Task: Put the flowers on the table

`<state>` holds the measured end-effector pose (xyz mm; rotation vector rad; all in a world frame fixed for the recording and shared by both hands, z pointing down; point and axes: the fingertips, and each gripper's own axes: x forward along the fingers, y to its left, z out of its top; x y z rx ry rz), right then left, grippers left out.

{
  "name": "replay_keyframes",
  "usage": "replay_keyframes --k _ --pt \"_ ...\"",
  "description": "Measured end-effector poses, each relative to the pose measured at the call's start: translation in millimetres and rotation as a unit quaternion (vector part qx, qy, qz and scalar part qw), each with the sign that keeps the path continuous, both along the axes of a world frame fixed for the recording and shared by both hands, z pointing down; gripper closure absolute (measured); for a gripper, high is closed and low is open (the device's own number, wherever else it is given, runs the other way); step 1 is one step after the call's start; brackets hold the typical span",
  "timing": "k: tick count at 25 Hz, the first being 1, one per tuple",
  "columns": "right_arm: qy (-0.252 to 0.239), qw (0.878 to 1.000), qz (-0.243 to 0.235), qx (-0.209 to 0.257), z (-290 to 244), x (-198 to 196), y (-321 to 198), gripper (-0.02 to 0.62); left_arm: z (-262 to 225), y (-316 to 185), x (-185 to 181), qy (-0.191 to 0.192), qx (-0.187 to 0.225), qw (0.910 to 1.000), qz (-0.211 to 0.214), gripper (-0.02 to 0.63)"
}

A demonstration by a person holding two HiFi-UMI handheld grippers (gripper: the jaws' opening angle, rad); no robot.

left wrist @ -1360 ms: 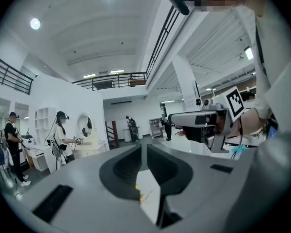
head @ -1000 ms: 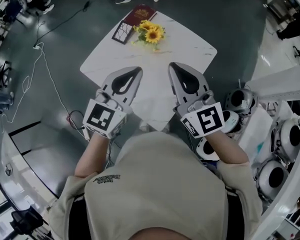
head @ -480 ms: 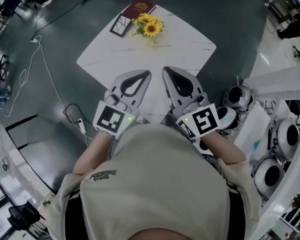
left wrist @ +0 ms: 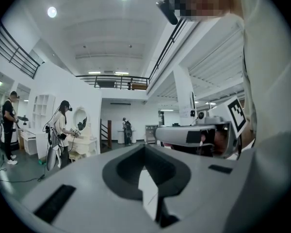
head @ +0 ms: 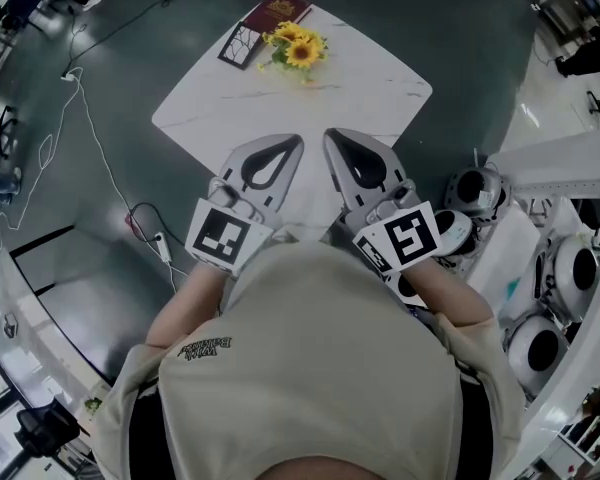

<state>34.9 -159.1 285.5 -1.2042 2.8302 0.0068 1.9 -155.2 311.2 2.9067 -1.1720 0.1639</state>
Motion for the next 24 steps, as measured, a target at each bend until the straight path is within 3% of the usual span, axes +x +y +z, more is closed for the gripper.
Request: replay_keyframes --k 16,24 --pt "0.011 1.000 0.002 -0.006 6.9 5.5 10.4 0.586 -4.7 10.8 2.9 0.003 0.002 1.0000 -0.007 0.600" --pt "-0.008 0.999 0.008 -0.038 18.1 13.8 7.8 0.586 2.6 13.5 6.3 -0.003 -0.004 1.0000 -0.003 0.600"
